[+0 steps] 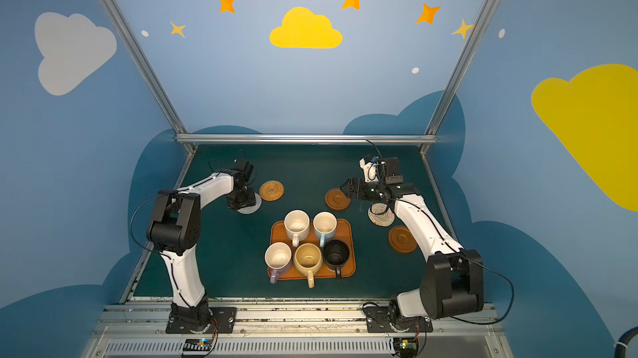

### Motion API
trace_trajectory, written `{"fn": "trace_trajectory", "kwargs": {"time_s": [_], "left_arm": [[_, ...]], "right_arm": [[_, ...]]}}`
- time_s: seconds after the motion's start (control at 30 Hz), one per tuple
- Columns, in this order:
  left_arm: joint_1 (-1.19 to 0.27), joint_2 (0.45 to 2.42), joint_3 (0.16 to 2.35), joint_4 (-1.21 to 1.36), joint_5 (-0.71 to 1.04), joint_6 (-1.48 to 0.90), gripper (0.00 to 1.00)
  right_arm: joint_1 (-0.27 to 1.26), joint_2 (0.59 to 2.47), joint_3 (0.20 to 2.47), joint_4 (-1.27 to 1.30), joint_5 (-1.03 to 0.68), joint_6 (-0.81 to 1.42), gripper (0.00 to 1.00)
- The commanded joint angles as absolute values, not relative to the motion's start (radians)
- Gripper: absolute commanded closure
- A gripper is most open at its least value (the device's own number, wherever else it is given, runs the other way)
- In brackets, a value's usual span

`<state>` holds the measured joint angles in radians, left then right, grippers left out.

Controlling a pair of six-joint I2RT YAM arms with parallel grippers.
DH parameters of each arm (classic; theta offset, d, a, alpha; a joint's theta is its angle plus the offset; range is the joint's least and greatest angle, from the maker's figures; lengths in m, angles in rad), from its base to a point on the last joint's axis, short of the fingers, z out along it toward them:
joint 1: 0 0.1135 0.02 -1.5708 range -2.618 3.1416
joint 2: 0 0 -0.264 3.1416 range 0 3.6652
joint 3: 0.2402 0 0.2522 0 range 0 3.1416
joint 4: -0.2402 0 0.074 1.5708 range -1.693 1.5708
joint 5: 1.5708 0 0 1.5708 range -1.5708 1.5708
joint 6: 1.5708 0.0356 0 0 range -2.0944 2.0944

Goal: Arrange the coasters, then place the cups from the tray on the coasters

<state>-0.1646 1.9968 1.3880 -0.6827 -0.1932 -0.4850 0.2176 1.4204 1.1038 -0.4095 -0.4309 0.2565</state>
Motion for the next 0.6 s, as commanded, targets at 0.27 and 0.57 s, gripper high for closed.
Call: {"fn": "trace_trajectory", "kwargs": {"time_s": [0.27,0.57], "left_arm": [[-0.222,2.011,1.302,-0.738,-0.112,-0.472,0.46],[-0.255,1.951,1.302,-0.771,-0.158,-0.501,0.48]], "right_arm": [[0.208,1.376,1.072,-0.379,-0.426,0.266,0.08],[0.206,1.375,1.069,-0.376,-0.430,0.269,0.08]]}}
